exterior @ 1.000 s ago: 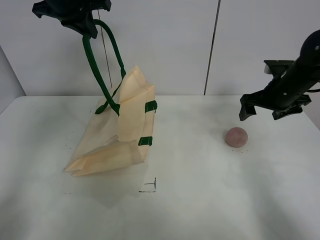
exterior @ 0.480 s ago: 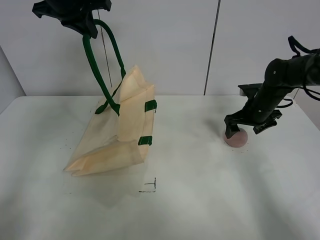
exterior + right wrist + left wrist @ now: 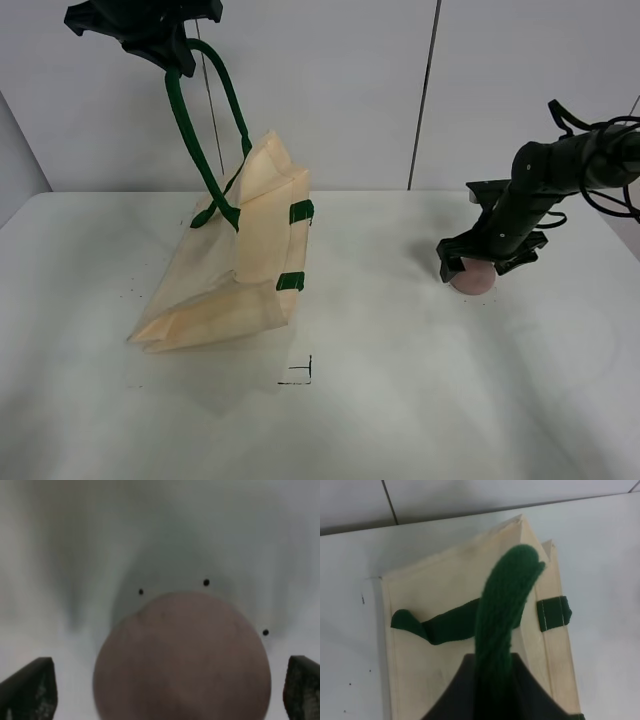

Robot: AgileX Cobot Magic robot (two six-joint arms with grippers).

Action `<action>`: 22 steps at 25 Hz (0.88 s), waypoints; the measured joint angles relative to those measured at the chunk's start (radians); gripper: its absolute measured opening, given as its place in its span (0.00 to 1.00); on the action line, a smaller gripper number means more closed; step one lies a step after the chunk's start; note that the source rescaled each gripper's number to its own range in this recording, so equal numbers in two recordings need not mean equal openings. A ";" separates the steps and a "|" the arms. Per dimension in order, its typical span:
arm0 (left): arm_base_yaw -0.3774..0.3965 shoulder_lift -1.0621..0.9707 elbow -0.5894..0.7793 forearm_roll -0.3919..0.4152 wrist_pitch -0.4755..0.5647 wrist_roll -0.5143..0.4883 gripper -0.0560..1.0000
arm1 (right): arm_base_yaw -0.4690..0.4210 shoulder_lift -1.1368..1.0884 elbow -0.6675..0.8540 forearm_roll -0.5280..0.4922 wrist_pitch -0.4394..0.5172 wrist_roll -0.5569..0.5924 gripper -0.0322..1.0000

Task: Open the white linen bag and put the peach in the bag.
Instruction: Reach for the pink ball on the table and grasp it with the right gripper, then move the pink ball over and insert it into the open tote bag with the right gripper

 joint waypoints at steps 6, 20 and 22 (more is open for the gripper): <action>0.000 0.000 0.000 0.000 0.000 0.000 0.05 | 0.000 0.005 0.000 0.000 -0.004 0.019 0.30; 0.000 -0.032 0.001 0.000 0.000 0.001 0.05 | 0.066 -0.153 -0.320 0.267 0.274 -0.133 0.03; 0.000 -0.039 0.001 0.000 0.000 0.001 0.05 | 0.114 -0.153 -0.379 0.310 0.284 -0.158 0.03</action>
